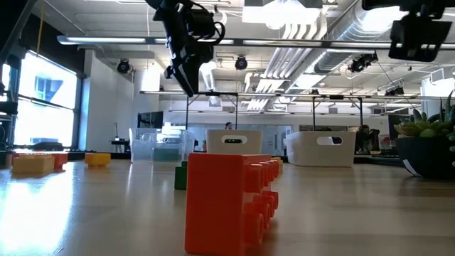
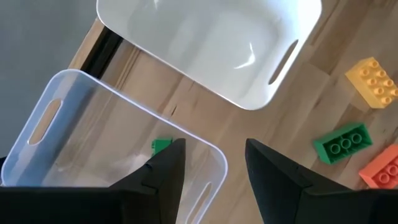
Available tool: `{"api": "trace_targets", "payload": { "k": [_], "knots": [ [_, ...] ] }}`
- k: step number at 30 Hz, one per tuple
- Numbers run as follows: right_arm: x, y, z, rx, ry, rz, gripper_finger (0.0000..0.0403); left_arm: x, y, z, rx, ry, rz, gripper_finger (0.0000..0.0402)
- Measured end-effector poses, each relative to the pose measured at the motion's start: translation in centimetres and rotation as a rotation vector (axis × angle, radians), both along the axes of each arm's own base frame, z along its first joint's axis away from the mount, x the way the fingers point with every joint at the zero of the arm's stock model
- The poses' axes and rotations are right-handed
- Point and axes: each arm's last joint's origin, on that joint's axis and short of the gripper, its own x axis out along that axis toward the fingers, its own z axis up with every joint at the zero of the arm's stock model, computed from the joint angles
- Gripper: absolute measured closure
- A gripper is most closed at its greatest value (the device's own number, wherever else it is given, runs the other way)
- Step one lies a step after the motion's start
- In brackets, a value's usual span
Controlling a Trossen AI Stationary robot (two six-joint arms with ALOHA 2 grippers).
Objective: Sort & place blocks by color
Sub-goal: Put the orange game piece into the right white bin
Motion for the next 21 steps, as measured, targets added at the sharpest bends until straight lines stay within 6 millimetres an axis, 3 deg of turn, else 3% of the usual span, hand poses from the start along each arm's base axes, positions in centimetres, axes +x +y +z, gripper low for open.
{"api": "trace_targets", "payload": {
  "k": [9, 21],
  "knots": [
    [0.2, 3.0, -2.3, -0.117, 0.069, 0.176, 0.0192, 0.1, 0.1, 0.0, 0.009, -0.011, 0.0, 0.0248],
    [1.1, 5.6, -6.4, -0.324, 0.165, 0.339, 0.0192, 0.2, 0.2, 0.0, 0.016, -0.024, 0.007, 0.0248]
  ]
}}
